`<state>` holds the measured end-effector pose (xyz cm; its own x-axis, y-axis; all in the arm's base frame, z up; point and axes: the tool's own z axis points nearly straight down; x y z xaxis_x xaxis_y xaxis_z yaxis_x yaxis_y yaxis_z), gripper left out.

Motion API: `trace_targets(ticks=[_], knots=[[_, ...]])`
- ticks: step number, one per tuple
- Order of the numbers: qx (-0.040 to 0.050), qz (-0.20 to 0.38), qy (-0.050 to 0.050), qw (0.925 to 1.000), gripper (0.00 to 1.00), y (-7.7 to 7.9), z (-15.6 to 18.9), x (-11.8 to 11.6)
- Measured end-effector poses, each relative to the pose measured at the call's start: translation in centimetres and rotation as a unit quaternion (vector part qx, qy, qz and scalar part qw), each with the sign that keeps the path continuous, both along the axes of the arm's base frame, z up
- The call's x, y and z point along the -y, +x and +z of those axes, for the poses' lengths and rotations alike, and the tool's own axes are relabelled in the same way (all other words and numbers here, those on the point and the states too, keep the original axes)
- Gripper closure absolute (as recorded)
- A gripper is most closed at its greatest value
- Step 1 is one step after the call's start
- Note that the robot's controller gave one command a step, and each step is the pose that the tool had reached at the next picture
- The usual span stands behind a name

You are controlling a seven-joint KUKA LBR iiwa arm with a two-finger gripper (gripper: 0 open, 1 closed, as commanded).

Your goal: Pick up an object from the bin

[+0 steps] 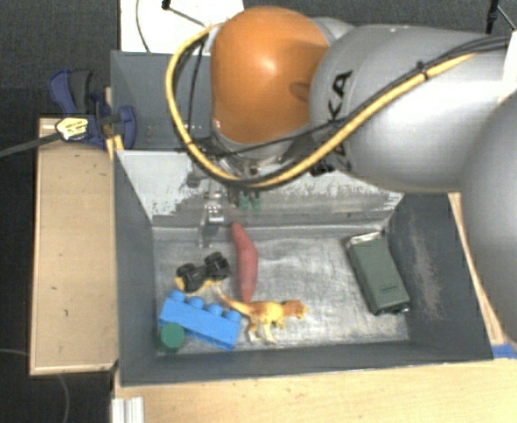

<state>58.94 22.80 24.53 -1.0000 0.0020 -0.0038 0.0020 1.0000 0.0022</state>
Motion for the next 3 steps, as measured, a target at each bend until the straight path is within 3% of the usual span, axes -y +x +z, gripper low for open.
trace_targets(ticks=[2,3], knots=[[0.0014,0.078,0.000,0.9970,0.00,-1.1,-13.1,0.0],[-0.0007,0.089,-0.001,0.9960,0.00,-1.6,-15.0,0.0]])
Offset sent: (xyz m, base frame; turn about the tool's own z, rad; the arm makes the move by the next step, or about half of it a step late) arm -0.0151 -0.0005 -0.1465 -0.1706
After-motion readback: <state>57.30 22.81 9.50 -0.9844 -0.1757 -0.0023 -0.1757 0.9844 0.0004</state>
